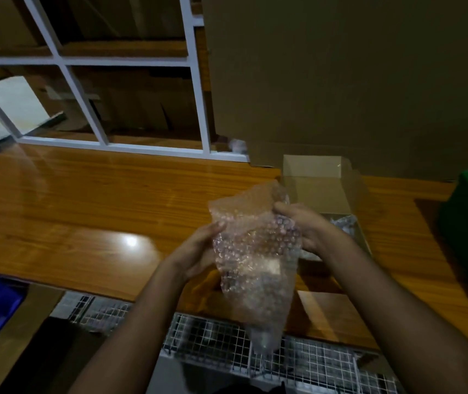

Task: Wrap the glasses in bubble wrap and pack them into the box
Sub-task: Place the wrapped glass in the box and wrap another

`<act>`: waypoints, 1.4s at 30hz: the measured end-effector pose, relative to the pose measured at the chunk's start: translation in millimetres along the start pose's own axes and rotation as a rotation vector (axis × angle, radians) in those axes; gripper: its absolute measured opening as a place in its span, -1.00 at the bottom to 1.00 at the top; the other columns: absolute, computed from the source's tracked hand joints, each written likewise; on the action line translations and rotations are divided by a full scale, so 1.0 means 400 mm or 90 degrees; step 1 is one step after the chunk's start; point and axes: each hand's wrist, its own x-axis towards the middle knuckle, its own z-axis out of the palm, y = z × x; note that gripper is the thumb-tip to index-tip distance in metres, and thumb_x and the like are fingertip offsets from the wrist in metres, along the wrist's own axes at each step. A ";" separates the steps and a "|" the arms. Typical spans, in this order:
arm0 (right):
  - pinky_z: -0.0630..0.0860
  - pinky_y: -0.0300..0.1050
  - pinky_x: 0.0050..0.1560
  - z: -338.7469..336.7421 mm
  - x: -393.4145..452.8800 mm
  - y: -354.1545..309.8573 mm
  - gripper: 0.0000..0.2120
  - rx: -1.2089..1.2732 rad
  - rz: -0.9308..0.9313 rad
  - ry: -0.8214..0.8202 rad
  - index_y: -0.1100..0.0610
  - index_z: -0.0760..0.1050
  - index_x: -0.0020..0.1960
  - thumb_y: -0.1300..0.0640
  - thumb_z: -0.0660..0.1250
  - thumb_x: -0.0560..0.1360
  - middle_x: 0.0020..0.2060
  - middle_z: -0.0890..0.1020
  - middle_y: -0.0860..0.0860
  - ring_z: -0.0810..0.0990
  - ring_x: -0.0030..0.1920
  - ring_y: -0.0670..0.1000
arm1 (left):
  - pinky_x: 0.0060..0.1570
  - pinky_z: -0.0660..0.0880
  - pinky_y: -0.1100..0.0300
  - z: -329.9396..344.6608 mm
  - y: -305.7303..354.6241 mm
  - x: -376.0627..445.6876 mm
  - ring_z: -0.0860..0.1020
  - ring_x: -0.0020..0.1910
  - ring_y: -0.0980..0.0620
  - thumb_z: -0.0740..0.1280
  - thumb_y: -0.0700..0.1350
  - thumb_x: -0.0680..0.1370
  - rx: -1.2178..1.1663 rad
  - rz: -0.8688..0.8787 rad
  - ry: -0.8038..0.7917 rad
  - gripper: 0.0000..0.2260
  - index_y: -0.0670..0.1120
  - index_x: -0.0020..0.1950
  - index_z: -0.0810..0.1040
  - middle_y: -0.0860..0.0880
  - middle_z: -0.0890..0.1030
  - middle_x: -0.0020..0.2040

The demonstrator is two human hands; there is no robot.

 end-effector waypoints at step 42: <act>0.64 -0.05 -0.03 -0.186 -0.098 0.090 -0.86 -0.373 -0.628 -0.015 -0.12 0.69 -0.10 0.12 0.50 0.42 -0.03 0.69 -0.13 0.67 0.00 -0.05 | 0.14 0.49 0.21 0.055 0.039 0.024 0.54 0.19 0.05 0.13 -0.50 0.50 0.294 0.336 0.007 -0.59 -0.17 -0.13 0.73 -0.08 0.59 0.10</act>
